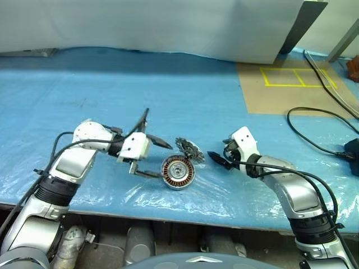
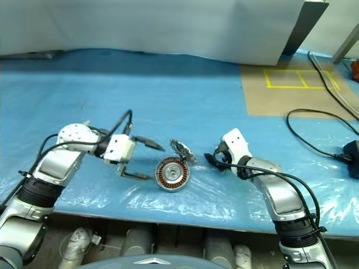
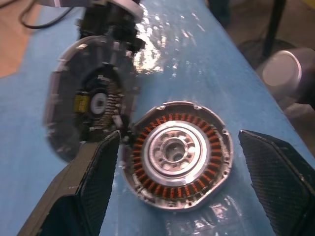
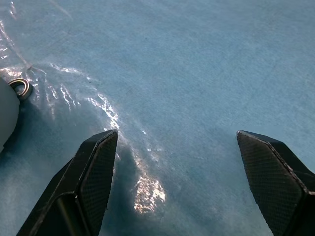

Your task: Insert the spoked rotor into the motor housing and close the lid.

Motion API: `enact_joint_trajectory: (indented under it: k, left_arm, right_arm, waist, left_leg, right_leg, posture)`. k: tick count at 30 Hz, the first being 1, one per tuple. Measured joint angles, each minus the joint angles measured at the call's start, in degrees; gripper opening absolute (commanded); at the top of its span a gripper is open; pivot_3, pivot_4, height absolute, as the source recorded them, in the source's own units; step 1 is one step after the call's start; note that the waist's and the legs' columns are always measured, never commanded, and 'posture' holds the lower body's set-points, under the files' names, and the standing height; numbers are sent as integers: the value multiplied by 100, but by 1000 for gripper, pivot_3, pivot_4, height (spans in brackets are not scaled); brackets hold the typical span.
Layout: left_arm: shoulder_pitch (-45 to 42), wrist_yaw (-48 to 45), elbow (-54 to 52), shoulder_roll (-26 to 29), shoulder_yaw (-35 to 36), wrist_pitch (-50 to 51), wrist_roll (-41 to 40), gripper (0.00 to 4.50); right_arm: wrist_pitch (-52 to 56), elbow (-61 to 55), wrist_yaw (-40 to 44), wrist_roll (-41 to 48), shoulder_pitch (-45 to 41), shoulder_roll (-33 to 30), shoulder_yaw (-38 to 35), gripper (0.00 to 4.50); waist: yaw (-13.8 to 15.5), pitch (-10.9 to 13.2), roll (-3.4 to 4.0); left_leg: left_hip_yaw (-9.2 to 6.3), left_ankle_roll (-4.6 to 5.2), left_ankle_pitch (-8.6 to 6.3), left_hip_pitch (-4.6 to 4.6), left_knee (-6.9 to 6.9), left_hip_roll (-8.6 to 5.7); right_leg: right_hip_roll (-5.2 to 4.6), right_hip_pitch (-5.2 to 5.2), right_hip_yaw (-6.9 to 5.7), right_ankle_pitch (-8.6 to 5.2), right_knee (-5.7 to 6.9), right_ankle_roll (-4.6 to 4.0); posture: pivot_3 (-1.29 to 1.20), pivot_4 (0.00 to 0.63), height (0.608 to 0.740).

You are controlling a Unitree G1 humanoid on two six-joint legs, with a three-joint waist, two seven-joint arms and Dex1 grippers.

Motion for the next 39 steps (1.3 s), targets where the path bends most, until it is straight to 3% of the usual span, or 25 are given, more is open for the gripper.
enact_joint_trajectory:
  k: [15,29,39]
  left_arm:
    - [-761,-160,1725,-572,-969,-1530,1185,4056]
    - [-792,-10,1810,-729,-1089,-1903,1409,4056]
    - [-737,-34,1571,-486,-1064,-1735,1312,4056]
  right_arm:
    - [93,-358,-263,11,444,49,-25,4040]
    - [259,-422,-270,26,436,-65,-122,4040]
    - [261,-421,-256,24,377,-66,-117,4040]
  waist:
    - [15,0,0]
    - [24,-2,1]
    - [22,-2,2]
  left_leg:
    - [-2,0,0,-4,11,-1]
    - [-3,1,0,3,24,-2]
    - [-3,1,1,4,27,-2]
  right_leg:
    - [0,0,-1,7,10,11]
    - [-3,5,2,6,27,10]
    - [-3,4,2,5,34,9]
  posture:
    - [0,150,740]
    - [0,150,740]
    - [0,150,740]
